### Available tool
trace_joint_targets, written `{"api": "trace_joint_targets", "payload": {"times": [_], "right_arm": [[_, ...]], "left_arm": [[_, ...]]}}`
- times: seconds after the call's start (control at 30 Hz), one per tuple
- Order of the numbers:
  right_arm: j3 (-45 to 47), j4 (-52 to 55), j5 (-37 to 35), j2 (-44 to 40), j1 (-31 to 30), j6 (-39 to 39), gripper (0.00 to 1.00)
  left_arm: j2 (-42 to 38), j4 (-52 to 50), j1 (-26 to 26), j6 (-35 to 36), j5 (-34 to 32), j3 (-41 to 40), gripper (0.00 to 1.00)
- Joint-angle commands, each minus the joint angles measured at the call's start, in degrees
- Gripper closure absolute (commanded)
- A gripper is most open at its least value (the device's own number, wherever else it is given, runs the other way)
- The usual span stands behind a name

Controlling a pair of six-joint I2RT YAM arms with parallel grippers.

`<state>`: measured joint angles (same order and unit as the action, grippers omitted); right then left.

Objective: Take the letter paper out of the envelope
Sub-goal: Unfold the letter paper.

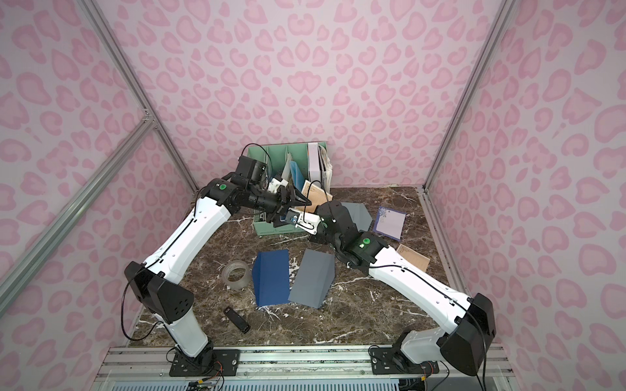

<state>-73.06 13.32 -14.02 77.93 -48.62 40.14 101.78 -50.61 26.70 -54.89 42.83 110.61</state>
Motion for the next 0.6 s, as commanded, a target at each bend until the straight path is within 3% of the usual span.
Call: {"api": "trace_joint_targets", "payload": {"times": [0.0, 0.1, 0.33, 0.47, 0.57], "right_arm": [[-1.0, -0.3, 0.0, 0.1, -0.8, 0.5, 1.00], [-0.9, -0.4, -1.8, -0.1, -2.5, 1.3, 1.00], [4.0, -5.1, -8.2, -2.0, -5.8, 3.3, 1.00], [5.1, -8.1, -11.8, -2.4, -7.1, 5.0, 1.00], [6.5, -9.8, -14.2, -2.7, -8.7, 6.9, 1.00]], "left_arm": [[-0.3, 1.0, -0.2, 1.4, -0.6, -1.5, 0.20], [-0.3, 5.4, -0.2, -1.2, -0.5, -3.3, 0.29], [-1.0, 20.4, -0.2, -12.0, 3.0, -9.5, 0.69], [-1.2, 19.7, -0.4, -11.7, 3.2, -9.7, 0.92], [-1.6, 20.5, -0.5, -12.3, 2.6, -9.8, 1.00]]}}
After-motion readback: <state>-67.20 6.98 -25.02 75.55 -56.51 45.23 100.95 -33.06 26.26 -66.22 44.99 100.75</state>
